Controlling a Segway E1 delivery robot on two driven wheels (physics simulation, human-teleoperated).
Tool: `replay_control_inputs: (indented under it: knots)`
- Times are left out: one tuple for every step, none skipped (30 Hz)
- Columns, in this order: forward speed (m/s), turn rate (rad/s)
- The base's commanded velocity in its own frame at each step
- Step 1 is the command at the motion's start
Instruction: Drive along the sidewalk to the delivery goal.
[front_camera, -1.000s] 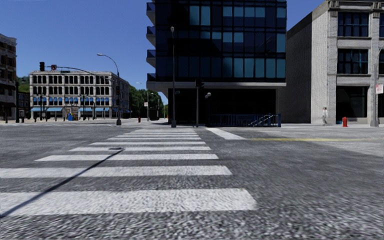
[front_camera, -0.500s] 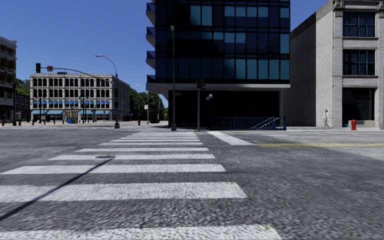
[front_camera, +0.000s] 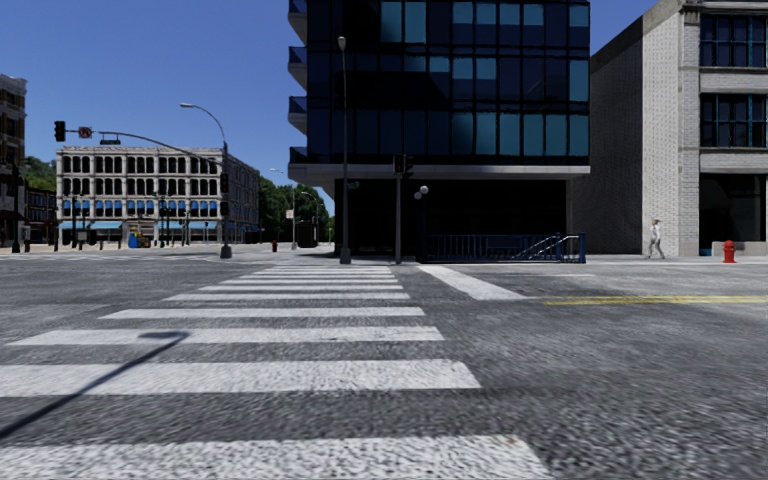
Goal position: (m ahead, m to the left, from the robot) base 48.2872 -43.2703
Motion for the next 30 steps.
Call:
replay_control_inputs:
  knots:
    - [2.00,0.17]
    - [2.00,0.19]
    - [2.00,0.22]
    - [2.00,0.23]
    - [2.00,0.23]
    - [2.00,0.23]
    - [2.00,0.23]
    - [2.00,0.17]
    - [2.00,0.09]
    - [2.00,0.09]
    - [2.00,0.00]
    - [2.00,0.00]
    - [2.00,0.00]
    - [2.00,0.00]
    - [2.00,0.00]
    - [2.00,0.00]
    - [2.00,0.00]
    - [2.00,0.00]
    - [2.00,0.00]
    - [2.00,0.00]
    - [2.00,0.00]
    - [2.00,0.00]
    - [2.00,0.00]
    - [2.00,0.00]
    - [2.00,0.00]
    - [2.00,0.00]
    - [2.00,0.00]
    - [2.00,0.00]
    - [2.00,0.00]
    - [2.00,0.00]
